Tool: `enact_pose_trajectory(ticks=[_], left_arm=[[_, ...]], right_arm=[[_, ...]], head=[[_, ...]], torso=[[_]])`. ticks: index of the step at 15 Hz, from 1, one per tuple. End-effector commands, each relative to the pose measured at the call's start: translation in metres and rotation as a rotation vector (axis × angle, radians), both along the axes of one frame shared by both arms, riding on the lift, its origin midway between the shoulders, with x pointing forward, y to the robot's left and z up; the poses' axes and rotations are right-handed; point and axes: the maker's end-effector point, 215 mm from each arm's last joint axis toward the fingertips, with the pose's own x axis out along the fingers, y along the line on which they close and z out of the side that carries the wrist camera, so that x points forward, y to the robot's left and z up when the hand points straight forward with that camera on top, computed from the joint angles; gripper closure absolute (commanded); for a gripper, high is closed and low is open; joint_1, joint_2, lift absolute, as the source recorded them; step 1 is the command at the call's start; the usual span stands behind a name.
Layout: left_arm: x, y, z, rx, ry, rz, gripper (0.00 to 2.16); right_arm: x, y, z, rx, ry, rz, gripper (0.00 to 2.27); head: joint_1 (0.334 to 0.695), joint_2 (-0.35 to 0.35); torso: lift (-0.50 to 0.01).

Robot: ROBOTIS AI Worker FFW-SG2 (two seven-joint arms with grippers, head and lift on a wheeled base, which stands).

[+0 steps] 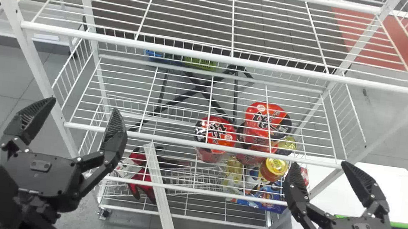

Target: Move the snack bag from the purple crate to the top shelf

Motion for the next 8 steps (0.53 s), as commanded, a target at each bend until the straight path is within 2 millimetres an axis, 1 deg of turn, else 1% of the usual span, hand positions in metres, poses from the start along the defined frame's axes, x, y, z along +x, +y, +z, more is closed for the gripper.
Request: enact_pose_trajectory(ticks=[1,8], left_arm=[[0.0001,0.0003,0.0004,-0.001,-0.001,0.000,0.06],[0.0008,0.0011,-0.0001,-0.005,0.001,0.000,0.06]], right_arm=[[0.0000,-0.0002,-0.0003,0.001,-0.001,-0.001,0.17],[0.0022,0.0006,-0.0004,0.003,-0.008,0.000,0.17]], head=[[0.695,-0.072],[0.695,-0.070]], torso=[[-0.283],[-0.311]])
